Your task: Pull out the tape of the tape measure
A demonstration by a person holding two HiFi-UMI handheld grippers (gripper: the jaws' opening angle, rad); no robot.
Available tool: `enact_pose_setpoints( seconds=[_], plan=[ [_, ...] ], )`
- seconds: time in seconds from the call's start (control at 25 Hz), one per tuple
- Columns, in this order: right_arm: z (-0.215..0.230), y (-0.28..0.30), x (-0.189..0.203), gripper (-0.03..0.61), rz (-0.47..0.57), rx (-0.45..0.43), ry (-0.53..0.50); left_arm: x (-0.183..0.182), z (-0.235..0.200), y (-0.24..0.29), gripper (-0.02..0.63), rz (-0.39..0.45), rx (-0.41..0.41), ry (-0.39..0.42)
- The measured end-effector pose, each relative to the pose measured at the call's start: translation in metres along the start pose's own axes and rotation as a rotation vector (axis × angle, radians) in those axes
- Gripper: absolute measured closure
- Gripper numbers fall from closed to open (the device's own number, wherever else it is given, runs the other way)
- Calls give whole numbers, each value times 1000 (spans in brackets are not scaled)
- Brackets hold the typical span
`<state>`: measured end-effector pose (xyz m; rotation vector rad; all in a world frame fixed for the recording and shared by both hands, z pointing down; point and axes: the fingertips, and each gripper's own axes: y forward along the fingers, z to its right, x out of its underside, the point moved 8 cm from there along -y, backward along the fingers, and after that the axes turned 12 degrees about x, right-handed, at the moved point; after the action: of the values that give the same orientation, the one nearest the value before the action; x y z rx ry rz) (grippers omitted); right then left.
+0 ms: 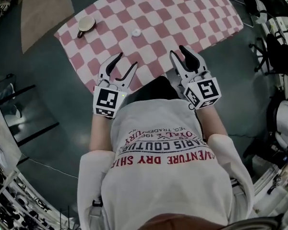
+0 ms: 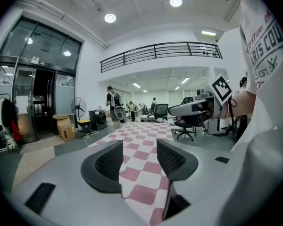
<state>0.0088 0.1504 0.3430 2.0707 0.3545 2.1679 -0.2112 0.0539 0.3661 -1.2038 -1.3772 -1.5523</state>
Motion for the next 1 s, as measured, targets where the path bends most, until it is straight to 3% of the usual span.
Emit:
enact_pose_setpoints(
  seconds=[0.2, 0.36, 0.48, 0.68, 1.0],
  plan=[
    [48, 74, -11, 417, -33, -158, -21, -7, -21, 48, 374, -8, -135, -92],
    [75, 127, -16, 417, -79, -300, -52, -5, -35, 82, 373, -65, -240, -144],
    [96, 159, -12, 417, -112, -358, -61, 7, -47, 112, 373, -124, -281, -182],
    [115, 200, 6, 417, -187, -439, -56, 39, -64, 153, 371, -285, -281, -220],
    [130, 245, 40, 417, -290, -525, -43, 81, -94, 194, 365, -558, -179, -215]
  ],
)
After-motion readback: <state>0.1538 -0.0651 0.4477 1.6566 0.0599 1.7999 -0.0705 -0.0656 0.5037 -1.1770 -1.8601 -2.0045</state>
